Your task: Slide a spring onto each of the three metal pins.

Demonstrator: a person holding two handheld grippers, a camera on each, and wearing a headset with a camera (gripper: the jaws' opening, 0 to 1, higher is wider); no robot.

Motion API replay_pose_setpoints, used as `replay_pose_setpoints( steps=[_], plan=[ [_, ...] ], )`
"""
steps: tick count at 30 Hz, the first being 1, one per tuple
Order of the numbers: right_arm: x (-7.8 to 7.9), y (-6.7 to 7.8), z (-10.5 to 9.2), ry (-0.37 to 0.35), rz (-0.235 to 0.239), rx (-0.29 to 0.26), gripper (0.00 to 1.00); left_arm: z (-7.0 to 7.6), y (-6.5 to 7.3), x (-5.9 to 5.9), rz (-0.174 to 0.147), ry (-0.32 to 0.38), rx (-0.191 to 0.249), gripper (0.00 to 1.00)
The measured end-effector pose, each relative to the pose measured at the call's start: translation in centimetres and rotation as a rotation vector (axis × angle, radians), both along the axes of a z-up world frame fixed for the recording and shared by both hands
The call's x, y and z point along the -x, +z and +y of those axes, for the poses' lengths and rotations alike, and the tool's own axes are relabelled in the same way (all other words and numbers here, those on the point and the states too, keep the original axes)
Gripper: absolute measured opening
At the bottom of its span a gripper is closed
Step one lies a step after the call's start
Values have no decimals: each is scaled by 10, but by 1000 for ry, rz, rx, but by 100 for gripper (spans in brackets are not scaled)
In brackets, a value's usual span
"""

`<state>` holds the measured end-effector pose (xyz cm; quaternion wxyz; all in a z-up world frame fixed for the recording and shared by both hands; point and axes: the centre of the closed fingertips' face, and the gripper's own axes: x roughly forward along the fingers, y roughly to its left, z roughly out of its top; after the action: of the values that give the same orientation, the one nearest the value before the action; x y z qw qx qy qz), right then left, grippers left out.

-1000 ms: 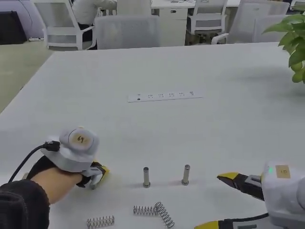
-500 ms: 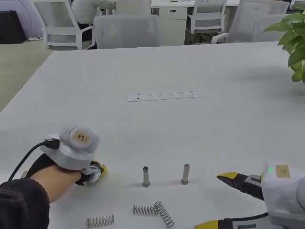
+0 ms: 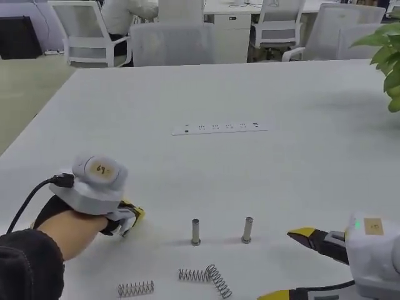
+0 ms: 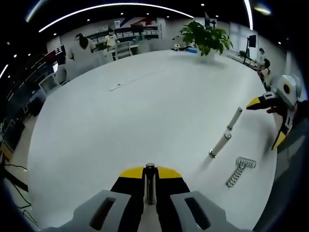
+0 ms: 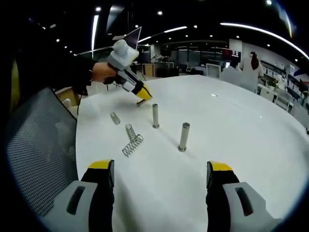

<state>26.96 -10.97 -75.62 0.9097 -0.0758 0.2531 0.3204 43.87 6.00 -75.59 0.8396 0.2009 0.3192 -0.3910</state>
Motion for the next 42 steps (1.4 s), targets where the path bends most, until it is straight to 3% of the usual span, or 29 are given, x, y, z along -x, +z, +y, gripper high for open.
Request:
replay_pose_setpoints(
  steps=[6,24,42],
  plan=[
    [0,2,0,4,-4,3,77,2,9,8,-3,1,19,0],
    [0,3,5,21,-9,11,77,14,12,23,0,21,55,0],
    [1,3,7,29,-8,13,77,17,13,38,28,19,55,0]
  ],
)
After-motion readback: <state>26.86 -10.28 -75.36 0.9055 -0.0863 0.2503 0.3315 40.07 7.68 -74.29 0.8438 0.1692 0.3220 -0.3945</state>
